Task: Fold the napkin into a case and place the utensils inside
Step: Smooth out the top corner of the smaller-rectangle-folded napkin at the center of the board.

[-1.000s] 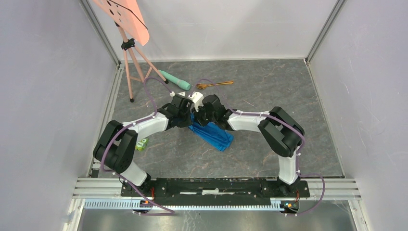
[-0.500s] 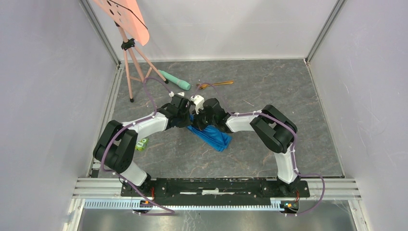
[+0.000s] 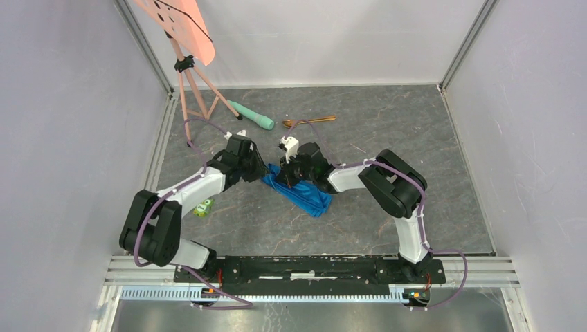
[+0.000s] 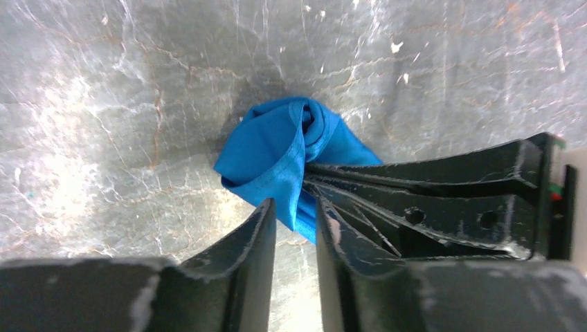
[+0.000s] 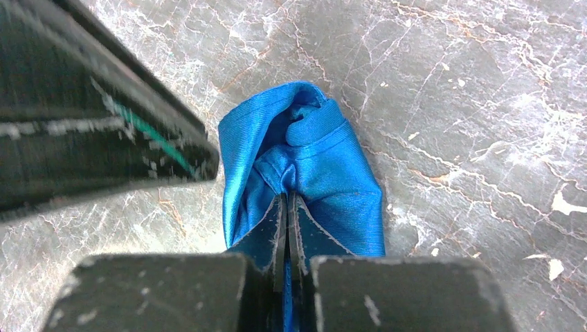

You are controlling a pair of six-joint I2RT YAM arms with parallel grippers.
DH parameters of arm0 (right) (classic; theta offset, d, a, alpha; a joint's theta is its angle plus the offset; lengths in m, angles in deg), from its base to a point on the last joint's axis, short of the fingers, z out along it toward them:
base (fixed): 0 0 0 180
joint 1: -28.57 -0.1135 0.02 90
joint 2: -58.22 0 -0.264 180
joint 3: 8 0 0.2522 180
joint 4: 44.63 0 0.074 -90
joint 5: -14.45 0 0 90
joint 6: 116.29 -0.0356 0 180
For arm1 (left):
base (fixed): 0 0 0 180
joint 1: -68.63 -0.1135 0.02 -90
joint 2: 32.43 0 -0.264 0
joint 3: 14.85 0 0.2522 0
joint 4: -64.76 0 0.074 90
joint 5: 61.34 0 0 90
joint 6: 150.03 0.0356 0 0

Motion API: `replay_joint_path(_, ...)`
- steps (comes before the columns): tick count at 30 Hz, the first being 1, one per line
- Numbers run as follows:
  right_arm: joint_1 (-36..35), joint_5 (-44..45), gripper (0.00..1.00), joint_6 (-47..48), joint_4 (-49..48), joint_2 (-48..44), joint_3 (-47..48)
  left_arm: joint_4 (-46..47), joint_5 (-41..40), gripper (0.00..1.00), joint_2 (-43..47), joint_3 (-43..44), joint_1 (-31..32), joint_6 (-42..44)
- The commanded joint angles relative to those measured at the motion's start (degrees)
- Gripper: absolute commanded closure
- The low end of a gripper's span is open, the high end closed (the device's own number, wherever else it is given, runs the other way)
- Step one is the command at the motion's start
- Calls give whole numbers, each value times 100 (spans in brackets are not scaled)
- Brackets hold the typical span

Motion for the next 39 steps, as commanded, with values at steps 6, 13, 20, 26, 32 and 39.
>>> replay_joint_path(6,21,-129,100,-23,190,150,-153,582,289,74,-262,22,-251,-543)
replay_joint_path(13,27,-273,100,-23,163,161,-127,1068,744,77,-820,65,-257,-468)
replay_joint_path(20,23,-365,94,-19,227,162,-88,1459,911,80,-1159,16,-238,-468)
replay_joint_path(26,106,-385,77,-114,574,-178,9,1126,592,81,-1133,-106,-246,-367)
replay_joint_path(32,381,-730,68,-564,374,-407,-23,955,620,79,-838,-261,-248,-265)
replay_joint_path(39,395,-820,82,-795,105,-174,-136,806,784,70,-278,-133,-246,-298)
